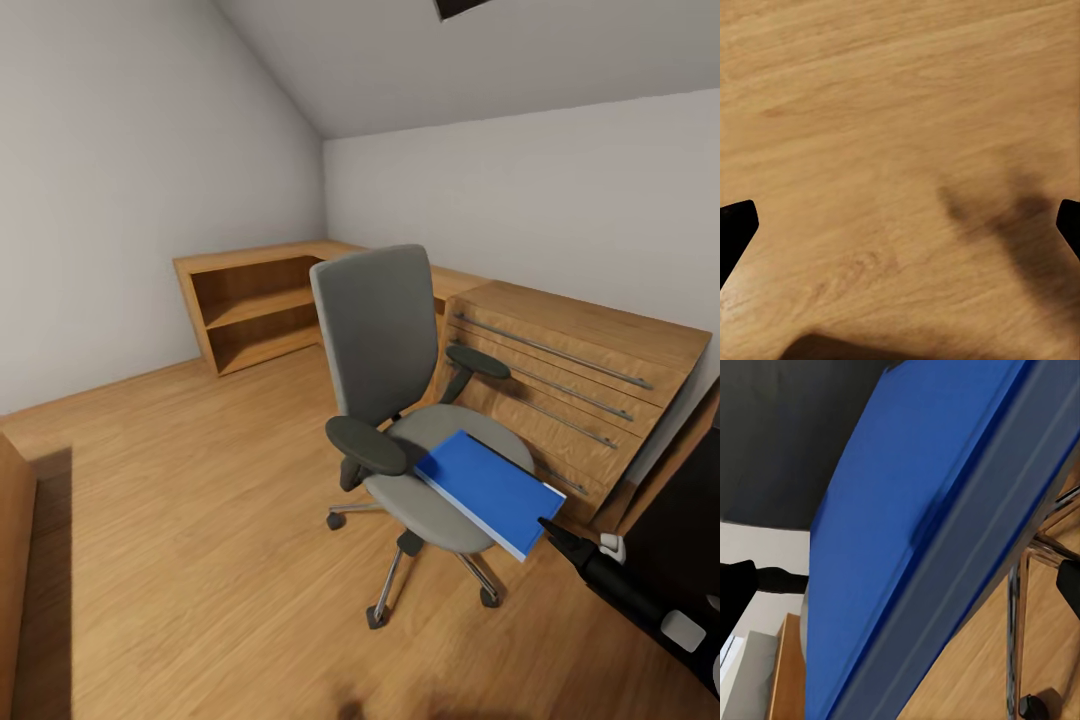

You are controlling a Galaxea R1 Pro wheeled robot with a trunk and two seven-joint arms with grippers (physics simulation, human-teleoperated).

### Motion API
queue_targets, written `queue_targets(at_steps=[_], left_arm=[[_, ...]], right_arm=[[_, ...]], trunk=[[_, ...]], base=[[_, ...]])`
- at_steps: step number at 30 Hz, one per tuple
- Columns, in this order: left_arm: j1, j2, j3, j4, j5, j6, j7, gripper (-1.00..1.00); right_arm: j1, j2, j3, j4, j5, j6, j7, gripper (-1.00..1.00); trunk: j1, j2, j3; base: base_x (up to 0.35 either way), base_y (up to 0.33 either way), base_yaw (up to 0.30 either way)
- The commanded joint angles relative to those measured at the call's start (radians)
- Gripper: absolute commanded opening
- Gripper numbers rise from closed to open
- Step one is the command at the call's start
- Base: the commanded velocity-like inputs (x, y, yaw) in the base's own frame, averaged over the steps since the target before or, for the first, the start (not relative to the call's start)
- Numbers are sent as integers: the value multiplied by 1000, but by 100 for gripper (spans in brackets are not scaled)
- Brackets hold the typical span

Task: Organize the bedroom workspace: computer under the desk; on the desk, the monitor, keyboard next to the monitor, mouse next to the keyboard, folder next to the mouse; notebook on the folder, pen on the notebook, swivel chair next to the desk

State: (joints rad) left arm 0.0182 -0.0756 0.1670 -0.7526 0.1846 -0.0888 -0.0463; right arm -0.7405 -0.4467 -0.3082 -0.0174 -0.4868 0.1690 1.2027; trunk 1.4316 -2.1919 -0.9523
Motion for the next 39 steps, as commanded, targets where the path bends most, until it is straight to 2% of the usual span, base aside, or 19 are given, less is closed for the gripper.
queue_targets(at_steps=[1, 9, 39], left_arm=[[0, -1, 2, -1, 9, 0, -5, 100], [0, -1, 2, -1, 9, 0, -4, 100], [0, 0, 3, -2, 10, 0, -4, 100]], right_arm=[[0, 0, -8, 0, 4, 10, 3, 100], [0, -1, -8, 0, 4, 10, 3, 100], [0, 0, -8, 0, 4, 9, -2, 100]], trunk=[[0, 0, -1], [31, -56, -26], [31, -56, -26]], base=[[0, 1, 0], [0, 0, 0], [17, 15, 0]])
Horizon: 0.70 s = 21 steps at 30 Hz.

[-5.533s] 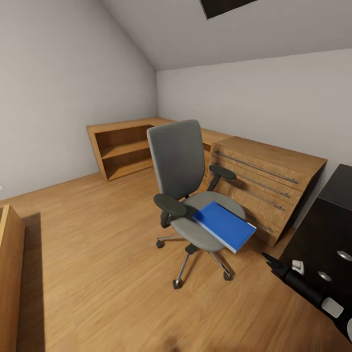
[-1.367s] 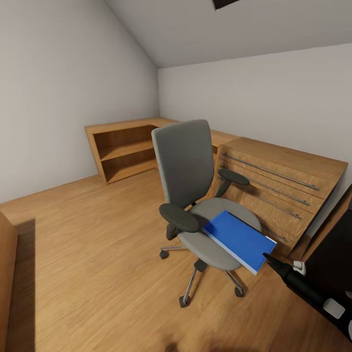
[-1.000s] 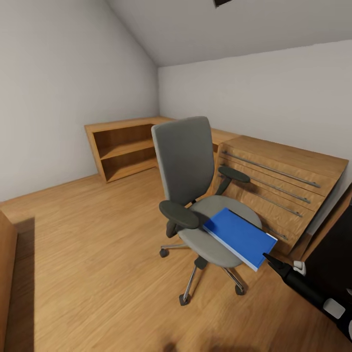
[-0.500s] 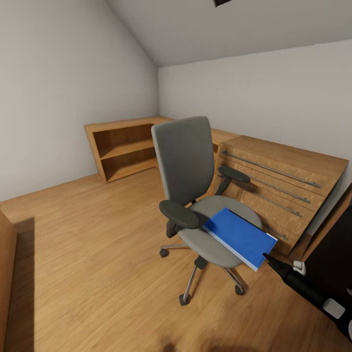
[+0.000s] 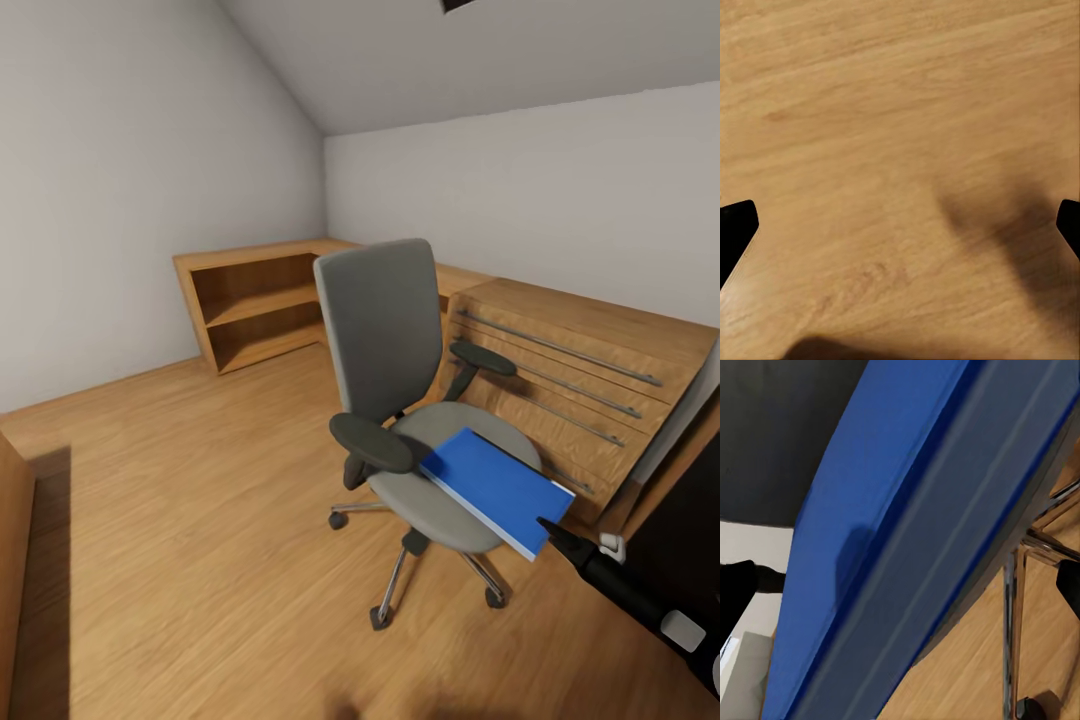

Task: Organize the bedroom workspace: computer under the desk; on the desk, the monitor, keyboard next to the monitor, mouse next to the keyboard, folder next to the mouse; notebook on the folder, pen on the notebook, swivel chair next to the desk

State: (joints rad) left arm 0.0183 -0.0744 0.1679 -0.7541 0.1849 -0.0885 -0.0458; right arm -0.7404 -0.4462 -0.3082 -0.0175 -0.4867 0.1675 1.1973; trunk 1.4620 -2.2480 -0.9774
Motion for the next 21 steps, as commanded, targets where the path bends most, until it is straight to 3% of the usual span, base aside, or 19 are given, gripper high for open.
queue_targets(at_steps=[1, 21], left_arm=[[0, -1, 2, -1, 9, 0, -5, 100], [0, -1, 2, -1, 10, -1, -5, 100]], right_arm=[[-1, 0, -8, 0, 4, 10, 3, 100], [-1, 0, -8, 0, 4, 10, 2, 100]], trunk=[[0, 0, -1], [0, 0, -1]], base=[[114, 97, 0], [22, 19, 0]])
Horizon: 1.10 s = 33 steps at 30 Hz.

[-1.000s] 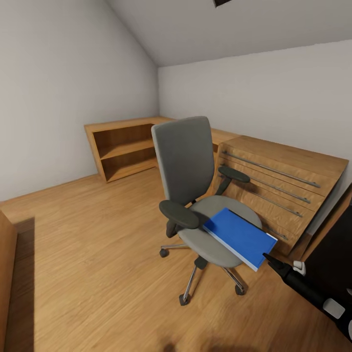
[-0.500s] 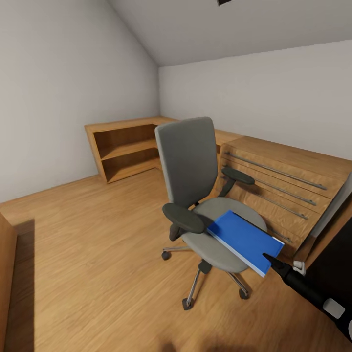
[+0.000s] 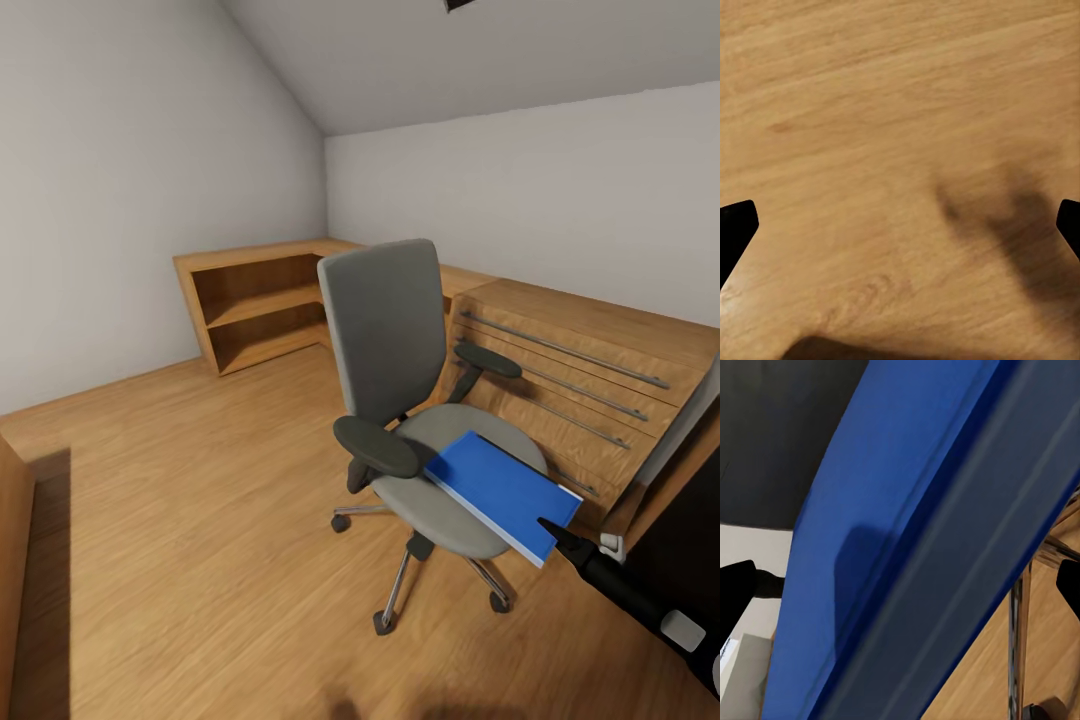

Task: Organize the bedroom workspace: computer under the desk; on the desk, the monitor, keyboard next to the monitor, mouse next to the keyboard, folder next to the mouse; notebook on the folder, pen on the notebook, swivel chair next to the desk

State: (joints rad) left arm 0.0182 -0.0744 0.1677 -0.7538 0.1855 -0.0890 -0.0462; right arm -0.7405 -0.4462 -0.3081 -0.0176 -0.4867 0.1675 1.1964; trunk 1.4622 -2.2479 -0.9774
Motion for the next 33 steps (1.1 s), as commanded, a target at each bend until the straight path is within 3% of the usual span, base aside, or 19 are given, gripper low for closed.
queue_targets(at_steps=[1, 20, 21, 33], left_arm=[[0, -1, 3, -1, 9, -1, -5, 100], [0, -1, 3, -1, 9, -1, -6, 100], [0, -1, 3, -1, 9, -1, -6, 100], [0, -1, 3, -1, 8, -1, -6, 100]], right_arm=[[0, 0, -8, 0, 3, 10, 3, 100], [0, 0, -8, 0, 3, 10, 3, 100], [0, 0, -8, 0, 3, 10, 3, -100], [0, 0, -8, -1, 3, -1, 3, -100]], trunk=[[0, 0, -1], [0, 0, -1], [0, 0, -1], [0, 0, -1]], base=[[0, 0, 0], [0, 0, 0], [0, 0, 0], [0, 0, 0]])
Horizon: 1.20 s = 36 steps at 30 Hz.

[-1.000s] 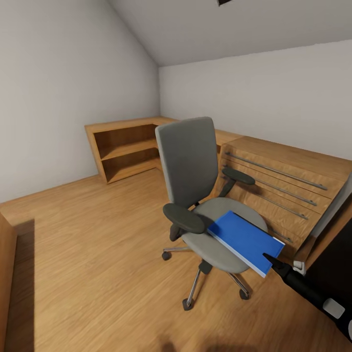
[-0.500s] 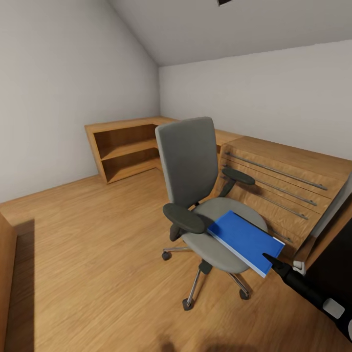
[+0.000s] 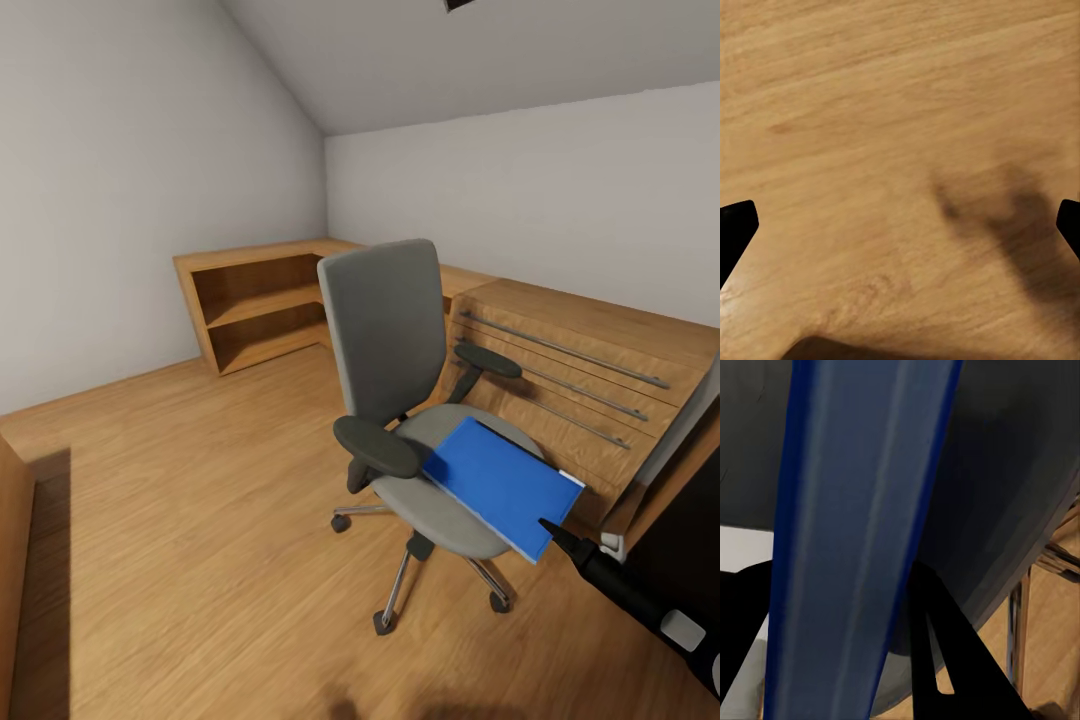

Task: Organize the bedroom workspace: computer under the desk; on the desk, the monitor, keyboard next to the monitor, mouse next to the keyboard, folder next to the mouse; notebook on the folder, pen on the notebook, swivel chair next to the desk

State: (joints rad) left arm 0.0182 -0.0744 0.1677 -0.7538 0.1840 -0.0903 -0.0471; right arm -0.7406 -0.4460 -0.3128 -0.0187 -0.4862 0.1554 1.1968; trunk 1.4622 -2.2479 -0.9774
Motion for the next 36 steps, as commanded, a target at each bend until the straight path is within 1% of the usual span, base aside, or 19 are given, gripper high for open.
queue_targets(at_steps=[1, 36], left_arm=[[0, -1, 3, -1, 9, 0, -5, 100], [0, -1, 3, -1, 9, 0, -5, 100]], right_arm=[[0, 0, -3, 0, 3, 11, 3, -100], [0, 2, -3, -1, 3, 17, 2, -100]], trunk=[[-4, 7, 2], [-138, 252, 112]], base=[[0, 0, 0], [0, 0, 0]])
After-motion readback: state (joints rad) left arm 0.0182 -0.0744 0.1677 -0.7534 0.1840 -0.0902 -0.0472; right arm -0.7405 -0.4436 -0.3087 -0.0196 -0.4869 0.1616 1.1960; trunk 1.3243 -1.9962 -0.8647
